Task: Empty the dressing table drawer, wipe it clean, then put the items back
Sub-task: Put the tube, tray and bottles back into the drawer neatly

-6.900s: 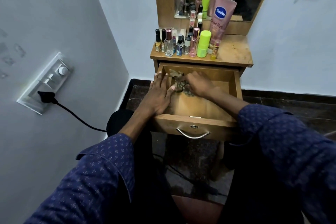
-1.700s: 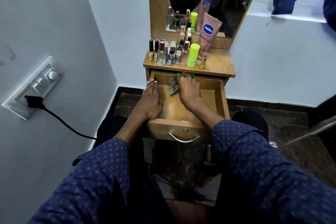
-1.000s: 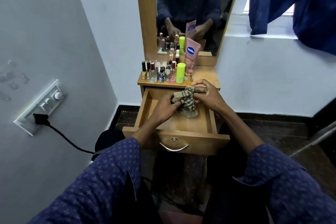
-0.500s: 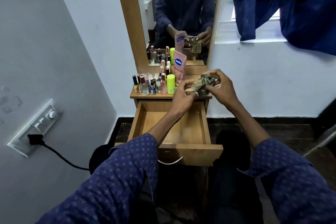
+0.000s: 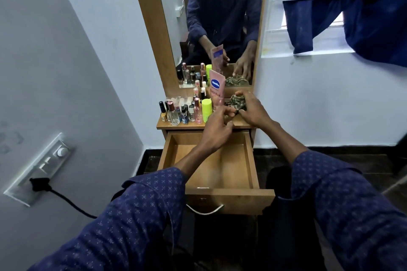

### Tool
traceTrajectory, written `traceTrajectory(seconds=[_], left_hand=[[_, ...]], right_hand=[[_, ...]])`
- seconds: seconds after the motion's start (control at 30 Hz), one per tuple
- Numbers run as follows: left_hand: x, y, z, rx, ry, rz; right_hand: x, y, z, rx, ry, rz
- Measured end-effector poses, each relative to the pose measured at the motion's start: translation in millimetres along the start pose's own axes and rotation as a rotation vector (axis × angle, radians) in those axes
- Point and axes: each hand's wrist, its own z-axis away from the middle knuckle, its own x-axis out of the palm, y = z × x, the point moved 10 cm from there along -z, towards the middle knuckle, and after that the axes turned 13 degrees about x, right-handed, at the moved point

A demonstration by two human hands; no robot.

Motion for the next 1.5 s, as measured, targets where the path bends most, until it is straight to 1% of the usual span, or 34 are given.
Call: traceTrajectory(seconds=[0.2, 0.27, 0.4, 0.5, 0.57, 0.67, 0.83, 0.97, 1.1, 1.23, 1.33, 1.5], left_hand=[[-3.5, -5.2, -7.5, 0.027, 0.014, -0.025], [-5.2, -7.2, -9.0, 0.022, 0.028, -0.023], [-10.3, -11.4, -9.5, 0.012, 0.050, -0.031], [-13.5, -13.1, -8.5, 0.002, 0.052, -0.019], [-16.3, -14.3, -6.5, 0.004, 0.055, -0.003], [-18.7, -20.1, -3.6, -0.013, 0.063, 0.015], [-18.2, -25.4, -0.8, -0.027, 0.063, 0.023], [-18.3, -29.6, 0.8, -0.053, 0.050, 0.045], [-20.7, -30.5, 1.6, -0.034, 0.063, 0.037], [-24.4, -26.8, 2.4, -0.008, 0.106, 0.032], [-21.7, -22.1, 4.2, -0.003, 0.136, 0.060], [-0.9, -24.1, 17.9, -0.047, 0.118, 0.128]], right_hand=[[-15.8, -14.1, 6.8, -0.035, 0.089, 0.192], [-24.7, -19.6, 5.3, -0.039, 0.136, 0.229], [-30.5, -27.3, 2.7, -0.043, 0.151, 0.244], [-31.2, -33.9, 5.4, -0.020, 0.183, 0.170], [-34.3, -40.5, 10.0, -0.001, 0.219, 0.028], [-29.7, -46.5, 12.9, 0.036, 0.206, -0.163], [-18.3, -52.0, 13.0, 0.091, 0.252, -0.167], [-17.5, -56.3, 9.4, 0.096, 0.259, -0.186], [-33.1, -56.2, 16.7, 0.070, 0.374, -0.205], [-62.6, -51.7, 33.7, 0.057, 0.485, -0.334], [-81.6, -39.5, 49.4, 0.090, 0.519, -0.432], [-82.0, 4.6, 89.8, 0.238, 0.524, -0.546]])
